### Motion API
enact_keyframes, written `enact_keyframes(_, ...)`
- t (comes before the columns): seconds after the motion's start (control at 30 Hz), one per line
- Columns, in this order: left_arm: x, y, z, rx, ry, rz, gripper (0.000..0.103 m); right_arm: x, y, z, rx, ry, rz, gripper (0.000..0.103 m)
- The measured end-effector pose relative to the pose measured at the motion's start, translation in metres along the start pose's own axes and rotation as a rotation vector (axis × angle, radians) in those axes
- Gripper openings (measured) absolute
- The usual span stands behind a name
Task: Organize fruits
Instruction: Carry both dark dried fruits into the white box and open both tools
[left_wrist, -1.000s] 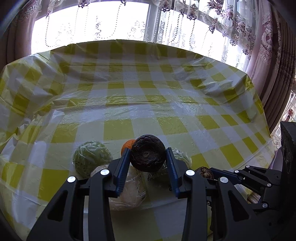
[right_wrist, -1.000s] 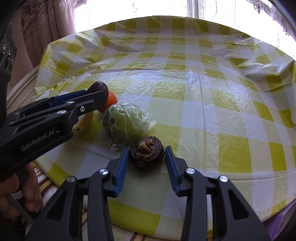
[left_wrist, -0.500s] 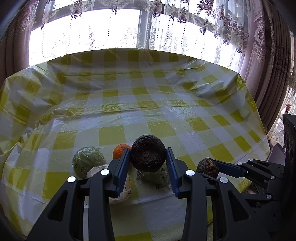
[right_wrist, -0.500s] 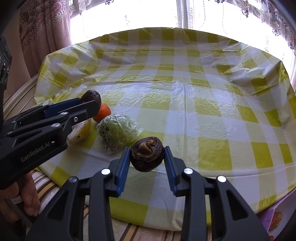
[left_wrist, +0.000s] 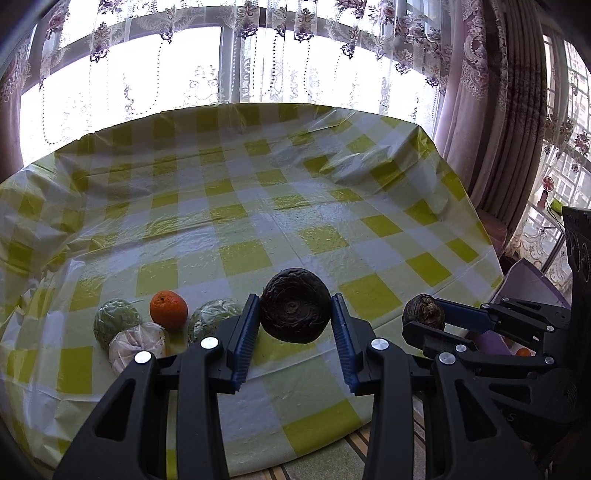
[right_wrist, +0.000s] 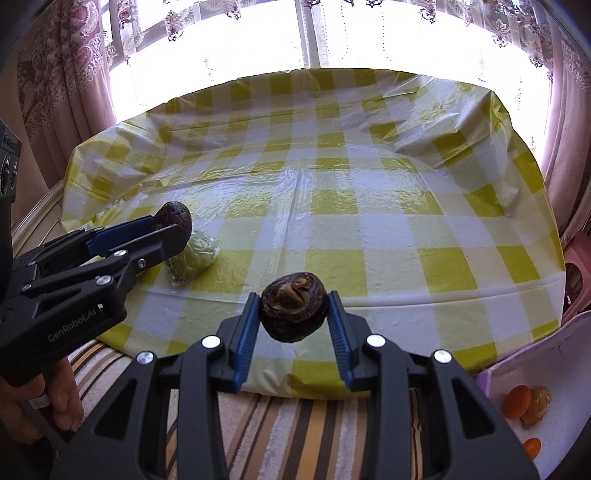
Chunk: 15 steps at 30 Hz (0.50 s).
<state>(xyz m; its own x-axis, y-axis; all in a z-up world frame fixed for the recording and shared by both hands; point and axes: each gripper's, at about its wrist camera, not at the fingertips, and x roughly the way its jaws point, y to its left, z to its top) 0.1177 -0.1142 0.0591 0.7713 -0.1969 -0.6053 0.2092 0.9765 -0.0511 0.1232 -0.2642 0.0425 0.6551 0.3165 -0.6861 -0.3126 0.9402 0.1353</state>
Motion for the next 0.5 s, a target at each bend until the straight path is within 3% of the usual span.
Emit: enact_keyframes(0.5,0.019,-0.116,0.004,0.166,0.032,-0.194,0.037,-0.057,-0.102,-0.019,0.141,-0.045,-0.149,0.037)
